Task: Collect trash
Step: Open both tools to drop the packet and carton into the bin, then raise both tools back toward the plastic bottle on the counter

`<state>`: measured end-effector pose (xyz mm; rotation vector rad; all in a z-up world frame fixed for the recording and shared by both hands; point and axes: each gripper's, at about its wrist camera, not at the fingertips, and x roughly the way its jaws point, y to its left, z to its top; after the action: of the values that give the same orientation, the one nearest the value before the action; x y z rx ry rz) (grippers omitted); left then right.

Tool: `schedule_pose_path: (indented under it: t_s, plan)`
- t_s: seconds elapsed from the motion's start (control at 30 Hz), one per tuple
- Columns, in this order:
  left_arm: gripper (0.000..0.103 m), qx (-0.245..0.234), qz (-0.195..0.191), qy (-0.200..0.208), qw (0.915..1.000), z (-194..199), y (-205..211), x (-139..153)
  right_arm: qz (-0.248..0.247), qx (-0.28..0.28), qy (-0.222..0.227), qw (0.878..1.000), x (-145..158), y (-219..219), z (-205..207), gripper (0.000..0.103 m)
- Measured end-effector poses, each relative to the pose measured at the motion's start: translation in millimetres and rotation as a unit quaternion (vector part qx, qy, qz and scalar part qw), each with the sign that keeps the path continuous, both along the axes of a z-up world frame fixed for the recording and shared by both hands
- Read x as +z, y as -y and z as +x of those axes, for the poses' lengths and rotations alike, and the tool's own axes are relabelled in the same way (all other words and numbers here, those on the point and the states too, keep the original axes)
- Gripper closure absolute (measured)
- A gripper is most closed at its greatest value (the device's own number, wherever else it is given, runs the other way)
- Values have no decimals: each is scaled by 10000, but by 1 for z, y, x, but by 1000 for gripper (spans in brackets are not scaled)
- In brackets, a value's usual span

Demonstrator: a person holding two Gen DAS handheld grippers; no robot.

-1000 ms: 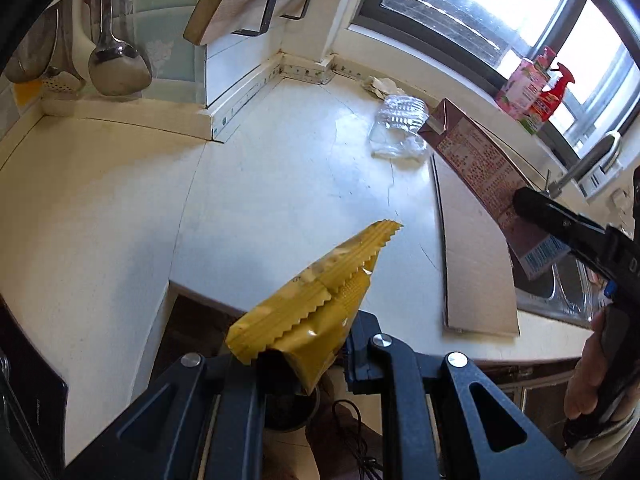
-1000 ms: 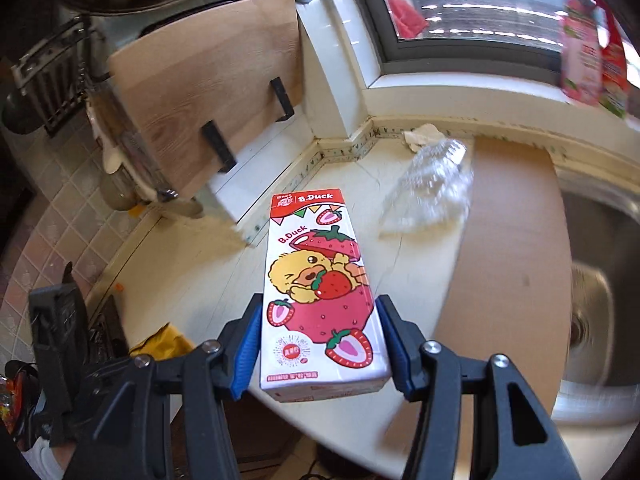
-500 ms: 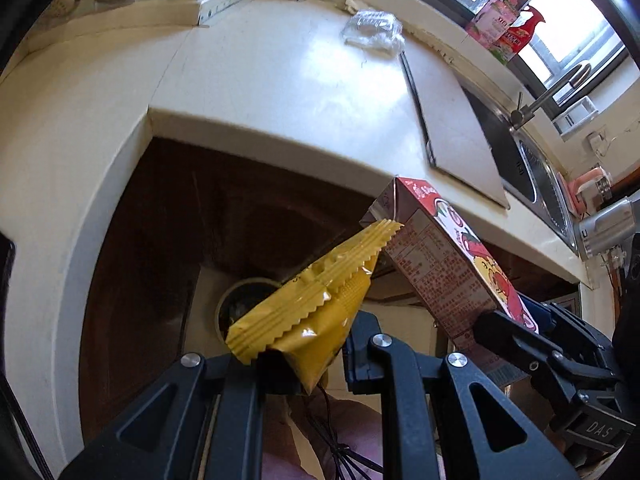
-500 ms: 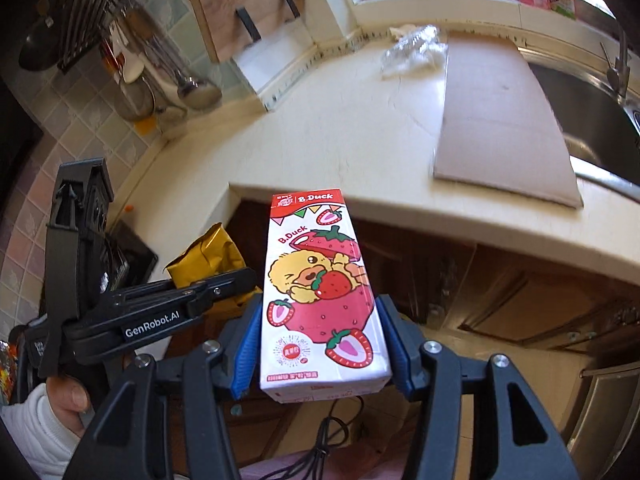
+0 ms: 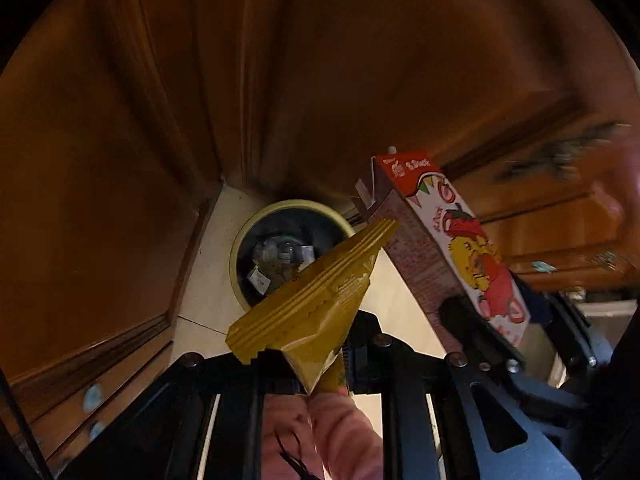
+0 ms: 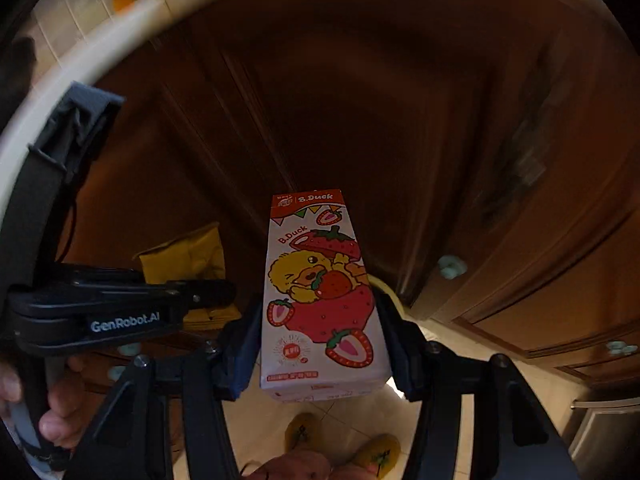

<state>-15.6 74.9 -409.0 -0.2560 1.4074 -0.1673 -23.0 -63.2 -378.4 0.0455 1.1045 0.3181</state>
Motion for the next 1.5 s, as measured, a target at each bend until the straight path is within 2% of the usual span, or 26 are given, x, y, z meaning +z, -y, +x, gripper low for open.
schedule_pose_path:
  t_s: [0.23,0.27,0.3,0.37,0.43,0.53,0.73,0.87,0.97,1.13,1.3,1.5]
  plan:
    - [87,-192,132,225,9995,23,8,-97,64,-83,175,9998,-114,3,19,46]
    - [75,-219,134,230,9994,28,7,-108,43,-58,57,10000,-134,3,23,45]
    - [54,-251,142,170,9994,33,8,-126,-91,-48,-122,9999,-155,3,28,40]
    - [23,-209,236,-15,9995,39,10,-155,-370,-47,-320,9988,-184,2,32,35]
    - [22,-101,288,-219,9993,41,13,-183,-452,-25,-396,9982,-200,5,30,33]
    - [22,-124,418,-417,9982,38,15,-204,-352,-15,-543,9979,-206,12,24,32]
    - [22,-371,610,-506,9962,21,24,-213,-126,-8,-1051,9944,-211,27,-1,32]
    - [22,-510,697,-545,9948,9,28,-212,11,-152,-1165,9931,-196,23,-13,32]
    - [22,-529,722,-505,9947,4,29,-194,138,-287,-1199,9923,-174,24,-18,32]
    - [22,-442,709,-386,9958,-4,28,-133,285,-435,-1108,9925,-113,30,-24,32]
    - [22,-384,673,-204,9968,-10,23,-42,404,-405,-940,9939,-24,34,-29,32]
    - [22,-384,553,277,9973,-16,25,86,359,-221,-352,9985,96,37,-32,32]
